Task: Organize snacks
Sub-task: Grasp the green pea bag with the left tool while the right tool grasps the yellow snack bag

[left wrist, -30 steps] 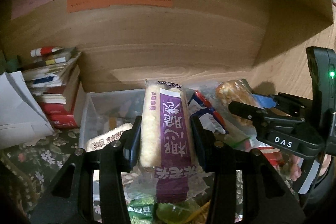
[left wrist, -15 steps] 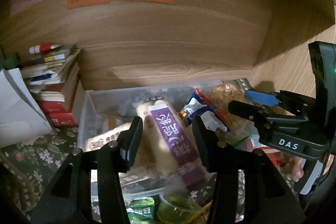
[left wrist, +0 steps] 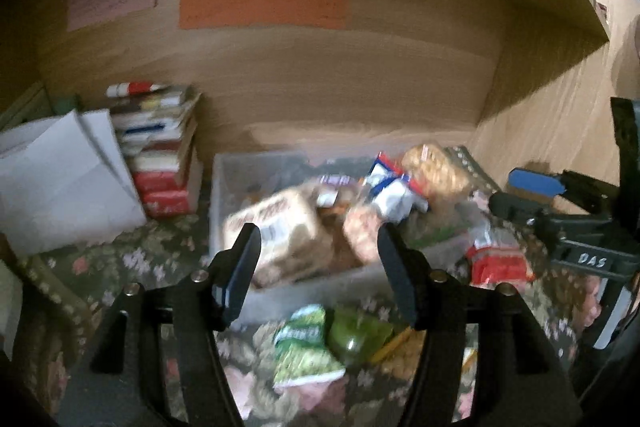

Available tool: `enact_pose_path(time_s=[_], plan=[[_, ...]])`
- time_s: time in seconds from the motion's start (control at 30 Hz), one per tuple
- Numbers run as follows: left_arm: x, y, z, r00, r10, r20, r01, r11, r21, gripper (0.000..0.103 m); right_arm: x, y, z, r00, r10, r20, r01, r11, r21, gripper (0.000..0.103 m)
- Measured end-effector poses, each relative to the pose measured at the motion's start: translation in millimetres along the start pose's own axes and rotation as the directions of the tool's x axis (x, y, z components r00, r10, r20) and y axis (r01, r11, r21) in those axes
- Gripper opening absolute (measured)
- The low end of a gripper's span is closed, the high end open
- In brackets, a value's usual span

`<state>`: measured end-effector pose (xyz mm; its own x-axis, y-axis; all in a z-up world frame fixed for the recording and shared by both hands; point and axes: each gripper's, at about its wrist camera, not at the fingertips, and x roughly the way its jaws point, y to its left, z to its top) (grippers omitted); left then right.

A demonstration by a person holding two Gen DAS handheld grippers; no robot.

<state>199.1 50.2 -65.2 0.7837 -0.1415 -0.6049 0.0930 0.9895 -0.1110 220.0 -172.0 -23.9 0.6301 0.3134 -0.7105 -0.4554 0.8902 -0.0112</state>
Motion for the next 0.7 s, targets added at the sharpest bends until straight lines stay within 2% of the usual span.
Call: enact_pose_path(time_s=[0.23,0.43,0.7], plan=[[-2,17,-40,0.997,0.017,-0.075,-0.018,1.000,-0.014,0.061,2,28,-25,0.997,0.067,-0.043,-0.067,0.998,0.005,0.064],[25,29,-66,0.985,0.010,-0.170,-0.016,0.999,-0.036,0.061,24,55,-50,0.984,0.124,-0.127,-0.123,0.992,0.016,0.064],[51,31,-80,0.972,-0.063,-0.227,0.047,0.996,-0.074,0.061,42,71,-71,0.967,0.145,-0.211,-0.144,0.989,0.021,0.064]])
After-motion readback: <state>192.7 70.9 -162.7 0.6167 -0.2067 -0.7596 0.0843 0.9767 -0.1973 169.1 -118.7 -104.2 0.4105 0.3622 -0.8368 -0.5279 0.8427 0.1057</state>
